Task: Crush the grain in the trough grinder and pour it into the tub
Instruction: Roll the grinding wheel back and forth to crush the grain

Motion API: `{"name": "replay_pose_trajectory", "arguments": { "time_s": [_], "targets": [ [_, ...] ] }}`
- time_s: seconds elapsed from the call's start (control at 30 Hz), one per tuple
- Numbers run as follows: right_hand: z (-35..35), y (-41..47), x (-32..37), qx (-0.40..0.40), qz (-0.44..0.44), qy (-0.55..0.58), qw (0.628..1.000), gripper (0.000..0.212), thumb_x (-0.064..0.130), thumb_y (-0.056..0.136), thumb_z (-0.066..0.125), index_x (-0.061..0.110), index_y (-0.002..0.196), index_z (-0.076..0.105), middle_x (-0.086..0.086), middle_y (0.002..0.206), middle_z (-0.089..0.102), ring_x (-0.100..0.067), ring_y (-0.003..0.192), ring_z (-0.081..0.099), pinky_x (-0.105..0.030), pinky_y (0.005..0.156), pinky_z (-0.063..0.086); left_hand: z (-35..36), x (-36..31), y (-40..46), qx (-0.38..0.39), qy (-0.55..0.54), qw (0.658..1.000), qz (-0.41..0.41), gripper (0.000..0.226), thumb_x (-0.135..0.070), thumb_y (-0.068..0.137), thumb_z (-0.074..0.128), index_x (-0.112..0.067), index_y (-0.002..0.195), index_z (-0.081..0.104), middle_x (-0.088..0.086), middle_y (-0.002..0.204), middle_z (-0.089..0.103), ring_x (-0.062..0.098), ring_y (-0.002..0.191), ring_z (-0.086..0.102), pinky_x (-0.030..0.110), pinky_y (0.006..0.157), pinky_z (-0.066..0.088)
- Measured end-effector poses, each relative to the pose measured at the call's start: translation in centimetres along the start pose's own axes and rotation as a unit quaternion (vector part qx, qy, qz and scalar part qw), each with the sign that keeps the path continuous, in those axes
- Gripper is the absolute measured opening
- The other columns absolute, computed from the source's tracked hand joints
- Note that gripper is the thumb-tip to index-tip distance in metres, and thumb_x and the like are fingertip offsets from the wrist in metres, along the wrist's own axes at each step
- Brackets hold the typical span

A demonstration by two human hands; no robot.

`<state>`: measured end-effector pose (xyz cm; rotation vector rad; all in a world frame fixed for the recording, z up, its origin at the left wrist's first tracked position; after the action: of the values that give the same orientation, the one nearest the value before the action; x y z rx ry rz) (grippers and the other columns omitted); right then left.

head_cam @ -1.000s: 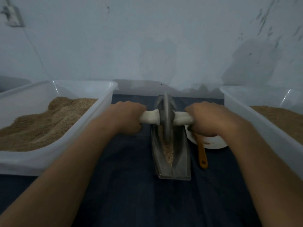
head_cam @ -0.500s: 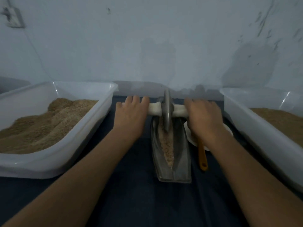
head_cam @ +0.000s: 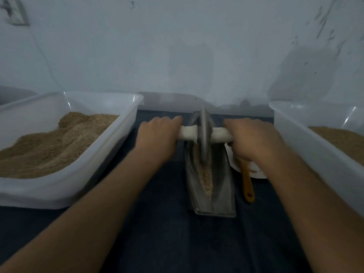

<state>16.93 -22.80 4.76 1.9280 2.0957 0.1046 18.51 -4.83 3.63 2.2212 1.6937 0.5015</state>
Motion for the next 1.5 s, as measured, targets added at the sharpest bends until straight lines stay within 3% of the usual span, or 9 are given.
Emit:
{"name": "replay_pose_trajectory", "arguments": {
  "time_s": [0.17,0.33,0.43,0.57,0.7,0.8,1.1,1.33,1.5],
  "targets": [
    [-1.3,0.1,1.2,-0.146,-0.007,-0.044,0.988,0.017,0.014,0.094,0.06,0.022,0.107,0.053,-0.004,0.1,0.065,-0.029,0.097,0.061,-0.037,0.075,0.035,1.0,0.7,0.5,-0.027,-0.035,0.999,-0.022,0.026,-0.021,0.089,0.069,-0.025,0.103,0.047,0.003,0.102,0.064,0.029,0.096,0.063,0.039,0.071,0.042],
    [1.0,-2.7,0.3,0.212,-0.087,0.07,0.971,0.012,0.026,0.086,0.074,0.031,0.089,0.064,0.006,0.086,0.067,-0.012,0.075,0.063,-0.028,0.06,0.044,0.6,-0.4,-1.9,0.262,-0.085,0.956,0.102,0.021,-0.033,0.084,0.072,-0.042,0.094,0.055,-0.017,0.091,0.062,0.01,0.084,0.063,0.031,0.069,0.045],
    [1.4,-3.8,0.4,0.266,-0.109,0.105,0.952,0.014,0.027,0.08,0.08,0.032,0.085,0.067,0.006,0.082,0.071,-0.011,0.073,0.067,-0.031,0.064,0.053,-0.4,-1.2,-3.0,0.289,-0.111,0.941,0.138,0.024,-0.032,0.085,0.073,-0.042,0.082,0.051,-0.017,0.085,0.061,0.001,0.076,0.058,0.023,0.062,0.037],
    [1.8,-1.0,0.0,0.165,-0.07,0.074,0.981,0.017,0.027,0.089,0.072,0.034,0.088,0.057,0.007,0.092,0.065,-0.012,0.078,0.06,-0.028,0.057,0.038,-0.3,-0.3,-0.7,0.141,-0.062,0.986,0.066,0.02,-0.029,0.088,0.069,-0.04,0.094,0.053,-0.012,0.094,0.058,0.021,0.092,0.064,0.035,0.074,0.043],
    [-0.5,0.6,0.3,-0.132,-0.011,-0.028,0.991,0.016,0.016,0.092,0.062,0.024,0.101,0.052,-0.002,0.101,0.065,-0.026,0.092,0.062,-0.036,0.07,0.04,-0.2,-0.1,0.5,-0.071,0.031,0.997,-0.016,0.029,-0.021,0.092,0.064,-0.026,0.095,0.036,0.001,0.1,0.064,0.029,0.094,0.062,0.038,0.071,0.031],
    [-1.2,0.5,1.3,-0.181,-0.028,-0.044,0.982,0.014,0.015,0.09,0.061,0.023,0.098,0.052,-0.002,0.098,0.067,-0.028,0.094,0.063,-0.037,0.075,0.042,0.8,0.5,0.5,-0.045,-0.017,0.999,-0.017,0.027,-0.023,0.091,0.066,-0.024,0.098,0.04,0.001,0.099,0.063,0.028,0.094,0.063,0.038,0.07,0.036],
    [1.8,-3.6,0.3,0.257,-0.099,0.101,0.956,0.015,0.019,0.082,0.074,0.031,0.085,0.066,0.006,0.082,0.069,-0.011,0.074,0.066,-0.024,0.059,0.046,-0.3,-0.9,-2.6,0.234,-0.079,0.962,0.114,0.02,-0.038,0.084,0.072,-0.041,0.093,0.055,-0.013,0.089,0.062,0.01,0.08,0.061,0.037,0.076,0.051],
    [0.1,1.0,-0.5,-0.115,0.009,-0.006,0.993,0.019,0.016,0.089,0.064,0.024,0.105,0.056,-0.002,0.101,0.064,-0.026,0.094,0.06,-0.036,0.07,0.039,-0.6,-0.1,0.7,-0.071,0.025,0.997,-0.01,0.027,-0.021,0.091,0.066,-0.026,0.093,0.039,-0.001,0.097,0.063,0.026,0.094,0.06,0.038,0.074,0.033],
    [-1.0,0.6,0.9,-0.16,-0.038,-0.045,0.985,0.02,0.014,0.086,0.063,0.024,0.096,0.048,-0.001,0.096,0.064,-0.026,0.091,0.059,-0.035,0.07,0.037,1.3,1.0,0.4,0.029,-0.054,0.998,-0.003,0.029,-0.026,0.09,0.067,-0.027,0.097,0.039,0.001,0.102,0.063,0.027,0.094,0.062,0.039,0.073,0.044]
  ]
}}
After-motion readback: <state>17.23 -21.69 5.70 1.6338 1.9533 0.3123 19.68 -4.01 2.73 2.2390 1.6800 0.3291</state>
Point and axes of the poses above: each hand's wrist, its own y-axis towards the middle knuckle, its own z-axis out of the palm, x = y × z, the point moved 10 cm from there along y, towards the middle knuckle
